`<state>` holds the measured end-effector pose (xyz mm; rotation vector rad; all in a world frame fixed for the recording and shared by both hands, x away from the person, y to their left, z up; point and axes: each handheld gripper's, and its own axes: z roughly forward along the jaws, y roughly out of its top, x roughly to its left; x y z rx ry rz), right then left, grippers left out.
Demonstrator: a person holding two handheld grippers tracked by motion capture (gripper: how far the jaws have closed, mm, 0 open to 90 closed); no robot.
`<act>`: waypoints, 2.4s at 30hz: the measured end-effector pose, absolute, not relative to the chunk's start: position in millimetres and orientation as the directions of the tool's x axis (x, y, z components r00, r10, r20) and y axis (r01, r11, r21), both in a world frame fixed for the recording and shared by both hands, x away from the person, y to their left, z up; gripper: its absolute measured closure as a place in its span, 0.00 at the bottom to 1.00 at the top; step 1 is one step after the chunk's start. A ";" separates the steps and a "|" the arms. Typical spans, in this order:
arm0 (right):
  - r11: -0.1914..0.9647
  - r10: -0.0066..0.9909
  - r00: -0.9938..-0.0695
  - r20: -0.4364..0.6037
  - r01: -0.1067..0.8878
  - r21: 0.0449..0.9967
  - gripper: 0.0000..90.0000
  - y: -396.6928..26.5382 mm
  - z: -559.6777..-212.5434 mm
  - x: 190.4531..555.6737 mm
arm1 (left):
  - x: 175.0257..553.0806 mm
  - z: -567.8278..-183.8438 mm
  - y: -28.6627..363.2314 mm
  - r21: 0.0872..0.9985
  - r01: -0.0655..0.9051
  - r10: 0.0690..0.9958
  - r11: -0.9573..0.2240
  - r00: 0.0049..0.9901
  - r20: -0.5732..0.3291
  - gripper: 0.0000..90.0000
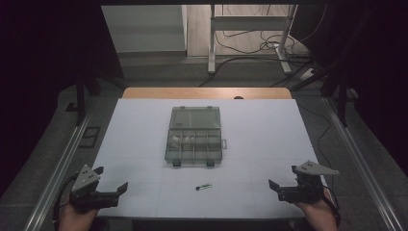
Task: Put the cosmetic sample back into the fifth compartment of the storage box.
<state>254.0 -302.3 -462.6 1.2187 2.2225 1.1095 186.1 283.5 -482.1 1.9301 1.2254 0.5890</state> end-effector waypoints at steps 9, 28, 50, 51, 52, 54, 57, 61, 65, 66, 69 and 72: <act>0.340 0.820 -0.570 0.046 0.550 0.763 0.00 -299.1 -463.7 256.5 | 187.1 -482.7 286.0 0.795 0.558 0.897 -0.237 0.441 -0.043 0.00; 0.373 0.798 -0.602 0.029 0.532 0.760 0.00 -292.6 -463.5 257.5 | 188.6 -483.1 287.1 0.790 0.568 0.894 -0.230 0.444 -0.059 0.01; 0.411 0.745 -0.665 0.052 0.519 0.749 0.00 -272.1 -469.4 264.9 | 189.7 -483.5 287.8 0.785 0.575 0.890 -0.229 0.451 -0.071 0.01; 0.411 0.745 -0.665 0.052 0.519 0.749 0.00 -272.1 -469.4 264.9 | 189.7 -483.5 287.8 0.785 0.575 0.890 -0.229 0.451 -0.071 0.01; 0.415 0.741 -0.670 0.053 0.518 0.747 0.00 -270.1 -469.6 266.0 | 189.7 -483.5 287.8 0.785 0.576 0.889 -0.230 0.452 -0.072 0.01; 0.418 0.736 -0.675 0.056 0.517 0.747 0.00 -268.0 -469.8 267.3 | 189.9 -483.6 287.9 0.785 0.576 0.887 -0.231 0.455 -0.073 0.01; 0.421 0.729 -0.682 0.061 0.517 0.745 0.00 -264.7 -469.5 268.7 | 189.8 -483.6 287.7 0.785 0.574 0.885 -0.233 0.459 -0.073 0.01; 0.423 0.715 -0.696 0.074 0.514 0.746 0.00 -257.4 -469.5 270.7 | 189.7 -483.5 287.4 0.785 0.574 0.885 -0.234 0.460 -0.072 0.00; 0.452 0.692 -0.719 0.066 0.502 0.737 0.00 -248.3 -470.2 272.8 | 189.8 -483.5 288.0 0.786 0.575 0.887 -0.229 0.456 -0.075 0.00; 0.461 0.686 -0.725 0.063 0.500 0.734 0.00 -245.6 -470.4 273.4 | 189.8 -483.5 288.1 0.786 0.575 0.887 -0.228 0.456 -0.076 0.00; 0.470 0.677 -0.733 0.063 0.496 0.730 0.00 -240.7 -470.7 274.7 | 189.8 -483.6 288.3 0.787 0.574 0.887 -0.226 0.456 -0.078 0.00; 0.477 0.670 -0.739 0.065 0.497 0.725 0.00 -236.6 -471.2 276.4 | 189.7 -483.5 288.1 0.787 0.572 0.885 -0.231 0.460 -0.075 0.00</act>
